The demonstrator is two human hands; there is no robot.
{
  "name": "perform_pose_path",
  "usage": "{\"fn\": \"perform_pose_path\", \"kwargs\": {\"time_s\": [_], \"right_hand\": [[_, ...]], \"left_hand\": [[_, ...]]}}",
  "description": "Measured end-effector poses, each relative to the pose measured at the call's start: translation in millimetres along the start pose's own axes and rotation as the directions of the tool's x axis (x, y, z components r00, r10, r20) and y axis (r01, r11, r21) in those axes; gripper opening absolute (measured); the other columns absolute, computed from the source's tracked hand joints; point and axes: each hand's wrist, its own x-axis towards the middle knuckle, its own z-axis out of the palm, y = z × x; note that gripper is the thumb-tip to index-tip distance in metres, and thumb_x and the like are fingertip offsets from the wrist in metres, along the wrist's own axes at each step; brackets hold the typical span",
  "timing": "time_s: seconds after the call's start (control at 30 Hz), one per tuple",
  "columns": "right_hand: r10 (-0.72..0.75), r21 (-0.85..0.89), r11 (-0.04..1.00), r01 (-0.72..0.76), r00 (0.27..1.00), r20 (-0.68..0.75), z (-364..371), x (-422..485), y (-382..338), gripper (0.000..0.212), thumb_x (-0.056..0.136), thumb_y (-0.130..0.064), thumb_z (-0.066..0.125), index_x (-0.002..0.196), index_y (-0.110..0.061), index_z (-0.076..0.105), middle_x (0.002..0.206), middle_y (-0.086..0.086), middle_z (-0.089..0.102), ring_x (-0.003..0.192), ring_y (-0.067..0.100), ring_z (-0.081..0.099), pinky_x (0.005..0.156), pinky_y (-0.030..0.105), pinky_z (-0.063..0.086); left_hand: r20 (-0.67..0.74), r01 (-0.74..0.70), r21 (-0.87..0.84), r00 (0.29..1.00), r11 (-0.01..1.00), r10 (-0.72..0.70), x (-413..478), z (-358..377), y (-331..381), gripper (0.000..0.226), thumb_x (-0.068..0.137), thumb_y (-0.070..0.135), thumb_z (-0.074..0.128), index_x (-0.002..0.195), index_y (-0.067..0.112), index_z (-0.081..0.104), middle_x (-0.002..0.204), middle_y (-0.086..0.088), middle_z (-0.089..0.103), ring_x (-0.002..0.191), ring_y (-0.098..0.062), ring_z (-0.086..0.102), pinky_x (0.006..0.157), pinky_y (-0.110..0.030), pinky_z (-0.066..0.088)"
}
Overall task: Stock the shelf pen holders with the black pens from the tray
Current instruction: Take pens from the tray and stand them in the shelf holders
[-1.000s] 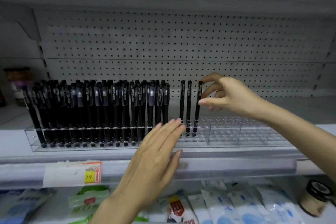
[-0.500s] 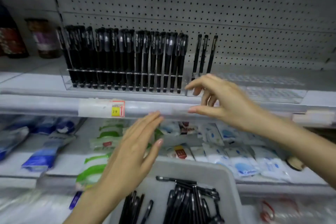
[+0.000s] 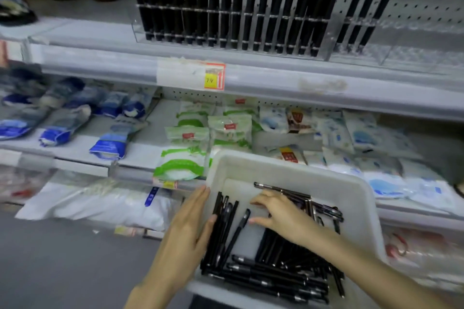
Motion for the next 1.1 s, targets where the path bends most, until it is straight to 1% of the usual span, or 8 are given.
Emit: {"fn": "perform_pose_path", "kwargs": {"time_s": [0.1,0.2,0.33,0.5,0.6,0.7,0.97,1.1], "right_hand": [[0.007,-0.186,0.982,-0.007,1.0,-0.003,25.2,3.0,3.1,0.057,0.09,-0.048,0.054,0.134,-0.012,0.049,0.122,0.004,0.049,0.118,0.02,0.04,0.1,0.027,0.031],[0.001,-0.237,0.971,-0.015,0.998,-0.058,40.0,1.4,0.8,0.055,0.092,-0.047,0.052,0.133,-0.01,0.051,0.117,0.003,0.047,0.112,0.021,0.04,0.096,0.029,0.034],[0.025,-0.127,0.991,-0.038,0.994,-0.102,50.4,-1.9,-6.5,0.052,0.093,-0.044,0.053,0.135,-0.013,0.048,0.119,0.002,0.046,0.114,0.019,0.04,0.097,0.025,0.033],[0.114,0.185,0.979,-0.085,0.982,-0.153,55.2,-1.6,-17.0,0.042,0.09,-0.037,0.061,0.124,-0.015,0.051,0.12,-0.001,0.047,0.119,0.012,0.042,0.096,0.015,0.03],[0.199,0.155,0.973,-0.169,0.959,-0.204,56.3,2.3,-14.7,0.055,0.091,-0.038,0.059,0.137,-0.013,0.044,0.122,-0.001,0.043,0.122,0.013,0.037,0.103,0.016,0.026],[0.24,0.098,0.969,-0.227,0.956,-0.167,59.3,5.5,-9.2,0.062,0.09,-0.043,0.058,0.141,-0.011,0.041,0.12,0.0,0.042,0.12,0.016,0.036,0.106,0.022,0.03],[0.198,0.124,0.976,-0.177,0.964,-0.18,69.3,-0.5,-10.5,0.068,0.09,-0.043,0.058,0.147,-0.017,0.03,0.123,-0.001,0.038,0.122,0.015,0.034,0.107,0.022,0.026],[0.185,0.12,0.978,-0.168,0.97,-0.155,67.2,1.2,-11.2,0.063,0.09,-0.044,0.058,0.142,-0.017,0.037,0.123,-0.001,0.039,0.121,0.016,0.037,0.107,0.025,0.03]], "left_hand": [[0.018,0.02,-0.036,1.0,0.999,-0.019,-3.6,7.5,-4.9,0.06,0.091,0.058,0.028,0.146,0.038,0.016,0.151,0.028,0.01,0.139,0.014,0.006,0.11,-0.005,0.005],[0.024,0.043,-0.085,0.999,0.995,-0.041,-6.0,10.8,-3.9,0.057,0.098,0.051,0.036,0.148,0.037,0.012,0.152,0.032,0.004,0.141,0.012,0.004,0.11,-0.005,0.003],[0.02,0.054,-0.106,0.998,0.993,-0.052,-8.1,12.0,-3.9,0.061,0.096,0.049,0.036,0.151,0.032,0.014,0.151,0.038,0.002,0.141,0.011,0.004,0.11,-0.005,0.004],[0.01,0.05,-0.106,0.999,0.993,-0.049,-10.2,12.9,-3.9,0.064,0.096,0.054,0.031,0.152,0.029,0.015,0.154,0.033,0.004,0.142,0.009,0.005,0.11,-0.005,0.005],[0.01,0.063,-0.119,0.998,0.991,-0.063,-10.9,12.1,-0.8,0.058,0.099,0.048,0.032,0.152,0.029,0.016,0.155,0.03,0.006,0.141,0.01,0.006,0.109,-0.004,0.005],[0.018,0.077,-0.124,0.997,0.989,-0.075,-10.8,10.1,1.7,0.063,0.094,0.048,0.033,0.152,0.03,0.015,0.155,0.03,0.005,0.14,0.013,0.004,0.107,-0.001,0.005],[0.017,0.071,-0.12,0.997,0.99,-0.069,-11.6,9.8,4.4,0.062,0.095,0.045,0.034,0.152,0.029,0.015,0.155,0.029,0.005,0.14,0.013,0.004,0.107,-0.001,0.005],[0.018,0.075,-0.116,0.997,0.99,-0.074,-11.5,9.9,3.8,0.063,0.094,0.047,0.033,0.152,0.028,0.016,0.155,0.03,0.005,0.141,0.012,0.005,0.108,-0.002,0.006]]}}
